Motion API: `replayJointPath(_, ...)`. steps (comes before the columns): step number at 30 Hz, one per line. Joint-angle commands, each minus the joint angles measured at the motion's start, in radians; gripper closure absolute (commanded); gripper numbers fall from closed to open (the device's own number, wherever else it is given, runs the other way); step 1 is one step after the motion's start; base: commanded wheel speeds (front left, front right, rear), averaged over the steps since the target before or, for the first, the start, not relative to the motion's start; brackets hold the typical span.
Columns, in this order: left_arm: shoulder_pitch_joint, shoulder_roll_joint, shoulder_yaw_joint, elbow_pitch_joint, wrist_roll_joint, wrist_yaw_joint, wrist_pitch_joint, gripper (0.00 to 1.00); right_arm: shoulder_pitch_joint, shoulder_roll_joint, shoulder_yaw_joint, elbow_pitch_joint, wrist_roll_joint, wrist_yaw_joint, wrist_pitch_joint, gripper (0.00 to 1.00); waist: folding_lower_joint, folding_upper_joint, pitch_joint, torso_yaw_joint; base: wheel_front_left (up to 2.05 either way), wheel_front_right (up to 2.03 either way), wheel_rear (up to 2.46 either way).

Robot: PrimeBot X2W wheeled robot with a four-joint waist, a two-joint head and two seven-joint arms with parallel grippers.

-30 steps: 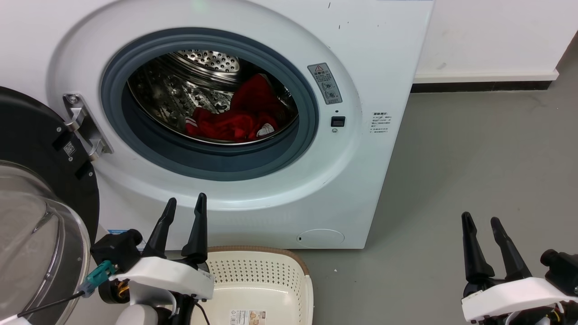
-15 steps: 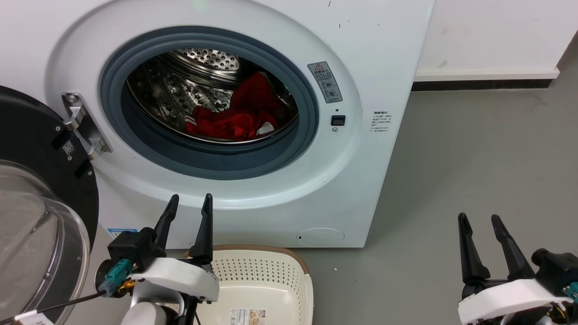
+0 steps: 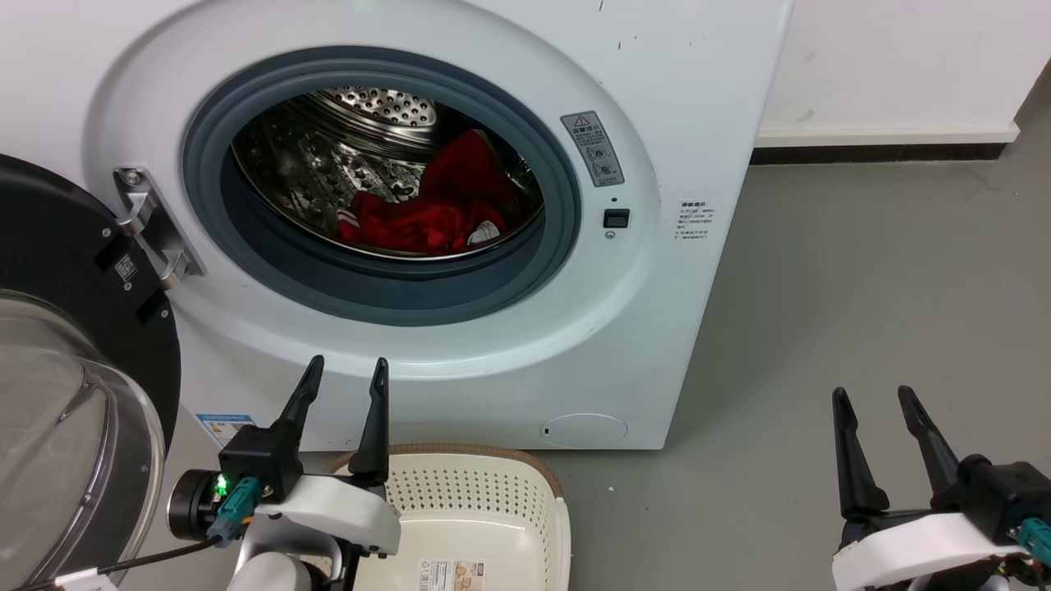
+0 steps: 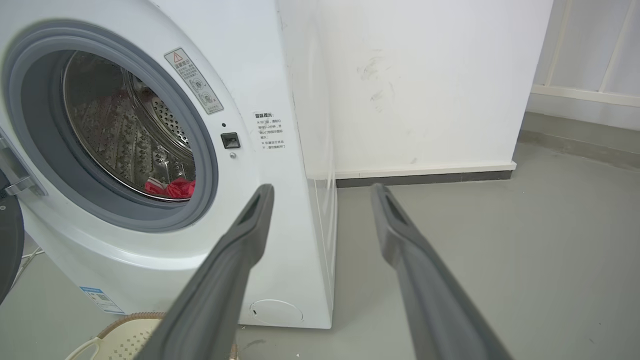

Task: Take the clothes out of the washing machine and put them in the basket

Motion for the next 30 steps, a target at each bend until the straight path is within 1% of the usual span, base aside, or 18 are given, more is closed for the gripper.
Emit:
replayJointPath(1, -0.01, 0.005, -0.002, -0.002, 0.019, 0.008, -0.007, 0.0, 0.009, -0.004, 0.0, -0.011, -0.017, 0.0, -0.006, 0.0, 0.0, -0.0001, 0.0, 0.0, 0.0, 0.0, 0.0)
replayJointPath(6, -0.002, 0.0, 0.001, 0.002, 0.051, 0.023, -0.017, 0.0, 0.012, -0.004, -0.003, -0.015, -0.053, 0.0, -0.014, 0.0, 0.0, -0.0001, -0.001, 0.003, 0.0, 0.0, 0.0)
replayJointPath(14, 0.005, 0.0, -0.004, 0.01, 0.105, 0.03, -0.031, 0.0, 0.018, -0.004, -0.001, -0.013, -0.1, 0.0, -0.025, 0.0, 0.0, -0.0001, -0.004, 0.006, 0.0, 0.0, 0.0)
replayJointPath(26, 0.009, -0.009, 0.003, 0.034, 0.164, 0.019, -0.053, 0.0, 0.028, -0.004, 0.002, -0.016, -0.17, 0.0, -0.041, 0.0, 0.0, -0.0001, -0.008, 0.007, 0.0, 0.0, 0.0)
replayJointPath(30, 0.007, -0.012, 0.009, 0.044, 0.153, 0.013, -0.052, 0.0, 0.025, -0.004, 0.001, -0.008, -0.159, 0.0, -0.039, 0.0, 0.0, -0.0001, -0.008, 0.007, 0.0, 0.0, 0.0)
